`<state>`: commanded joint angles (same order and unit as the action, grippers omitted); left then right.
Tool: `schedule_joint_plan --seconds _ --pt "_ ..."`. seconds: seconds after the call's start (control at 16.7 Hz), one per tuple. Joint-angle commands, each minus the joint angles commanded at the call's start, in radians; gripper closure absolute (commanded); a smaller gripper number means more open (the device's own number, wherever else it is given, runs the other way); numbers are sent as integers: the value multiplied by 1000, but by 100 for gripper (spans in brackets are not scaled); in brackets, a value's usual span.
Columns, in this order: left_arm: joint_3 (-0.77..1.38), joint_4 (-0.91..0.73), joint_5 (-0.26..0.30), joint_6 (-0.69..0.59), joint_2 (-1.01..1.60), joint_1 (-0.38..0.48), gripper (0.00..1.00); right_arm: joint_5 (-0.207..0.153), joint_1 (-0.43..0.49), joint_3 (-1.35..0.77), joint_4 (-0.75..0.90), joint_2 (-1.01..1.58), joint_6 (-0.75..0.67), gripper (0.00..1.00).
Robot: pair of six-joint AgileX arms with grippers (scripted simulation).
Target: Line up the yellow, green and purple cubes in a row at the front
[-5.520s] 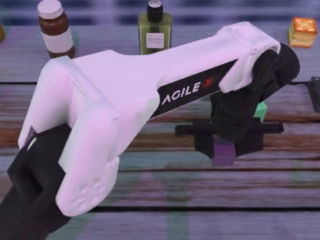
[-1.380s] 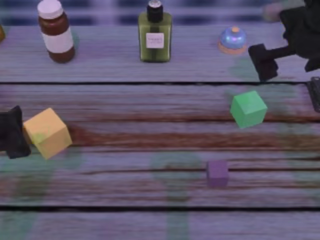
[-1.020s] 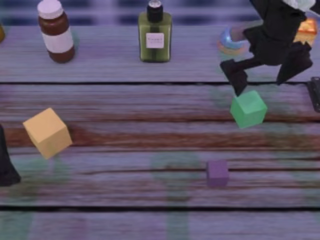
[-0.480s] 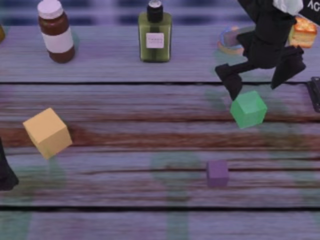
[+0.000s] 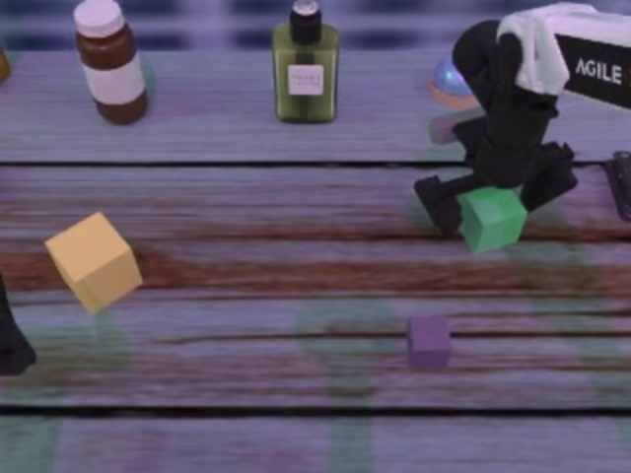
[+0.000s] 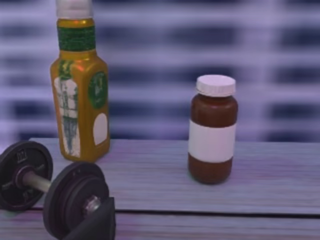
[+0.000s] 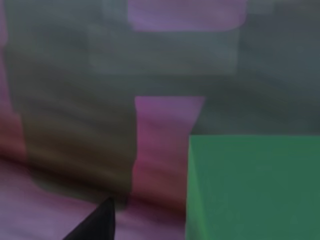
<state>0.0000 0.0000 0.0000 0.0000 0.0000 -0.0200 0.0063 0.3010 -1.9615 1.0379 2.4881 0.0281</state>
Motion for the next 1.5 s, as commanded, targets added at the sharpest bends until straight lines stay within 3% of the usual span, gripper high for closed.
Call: schedule_joint_plan --seconds 0.3,1.08,1.5 --pt "0 0 0 0 0 0 0 0 1 23 -27 10 -1 0" --pt "0 0 0 0 0 0 0 0 1 23 -27 10 -1 98" --pt "0 0 0 0 0 0 0 0 1 23 -27 10 -1 100"
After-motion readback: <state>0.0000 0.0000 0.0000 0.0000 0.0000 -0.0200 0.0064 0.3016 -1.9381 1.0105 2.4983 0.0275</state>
